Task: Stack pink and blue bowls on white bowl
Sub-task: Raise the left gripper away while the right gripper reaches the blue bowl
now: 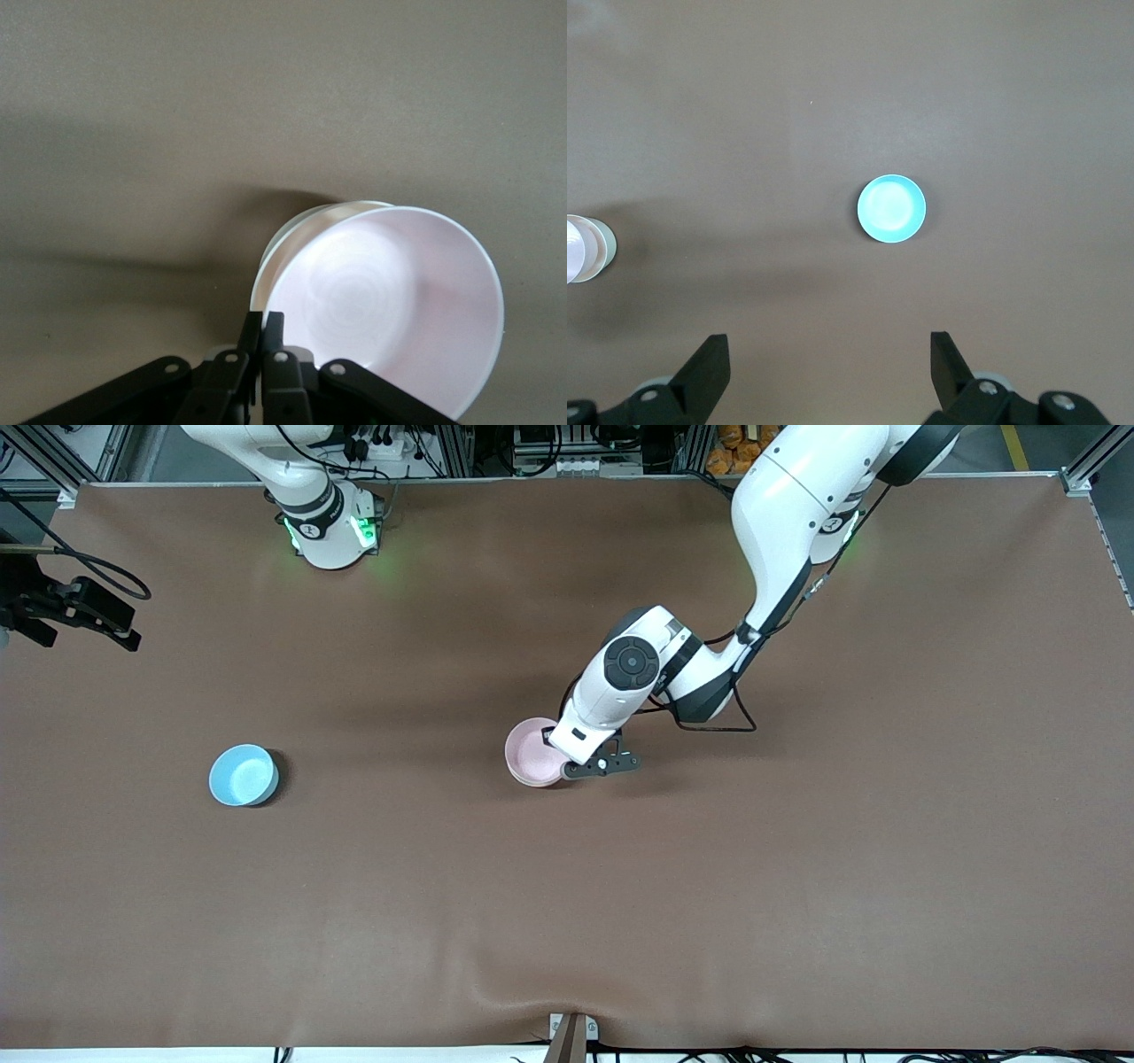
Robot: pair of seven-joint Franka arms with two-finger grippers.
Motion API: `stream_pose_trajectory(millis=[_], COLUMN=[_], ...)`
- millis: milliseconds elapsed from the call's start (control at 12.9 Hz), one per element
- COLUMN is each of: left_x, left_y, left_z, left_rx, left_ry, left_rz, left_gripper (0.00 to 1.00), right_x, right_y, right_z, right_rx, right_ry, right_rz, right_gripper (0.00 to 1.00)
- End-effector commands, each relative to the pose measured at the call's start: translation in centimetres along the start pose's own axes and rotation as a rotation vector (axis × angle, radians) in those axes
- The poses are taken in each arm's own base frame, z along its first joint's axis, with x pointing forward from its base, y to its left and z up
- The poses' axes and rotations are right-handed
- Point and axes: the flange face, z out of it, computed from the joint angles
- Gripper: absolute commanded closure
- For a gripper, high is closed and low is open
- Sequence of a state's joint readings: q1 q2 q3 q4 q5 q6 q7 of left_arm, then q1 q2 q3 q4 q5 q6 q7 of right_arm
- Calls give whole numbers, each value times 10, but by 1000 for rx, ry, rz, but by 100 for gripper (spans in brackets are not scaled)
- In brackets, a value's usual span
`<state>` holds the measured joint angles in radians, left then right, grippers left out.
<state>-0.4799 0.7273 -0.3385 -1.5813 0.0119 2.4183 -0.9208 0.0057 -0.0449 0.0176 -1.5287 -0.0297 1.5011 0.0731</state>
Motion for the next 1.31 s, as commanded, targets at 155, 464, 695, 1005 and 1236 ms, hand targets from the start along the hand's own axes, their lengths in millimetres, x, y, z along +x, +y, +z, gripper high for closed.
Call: stream_pose_trajectory(millis=[155, 464, 695, 1005, 1236], left_x=[8, 42, 59, 78, 88], left_y=[6, -38, -91, -166, -207], left_z=[-22, -136, -228, -321, -368], left_rx=[-7, 129, 224, 319, 315], left_ry=[48, 30, 22, 49, 76], left_rz=[-15, -90, -149, -80, -72], left_gripper=[0, 0, 0, 0, 0], right_x=[1, 3, 21, 64, 88], right_y=[3, 5, 8, 33, 61], right_z=[-2, 0, 27, 115, 186], right_rx=[14, 14, -9, -5, 15], right_ry=[-3, -6, -49, -165, -232], right_rz=[-5, 1, 4, 42, 17], right_gripper=[0, 0, 0, 0, 0])
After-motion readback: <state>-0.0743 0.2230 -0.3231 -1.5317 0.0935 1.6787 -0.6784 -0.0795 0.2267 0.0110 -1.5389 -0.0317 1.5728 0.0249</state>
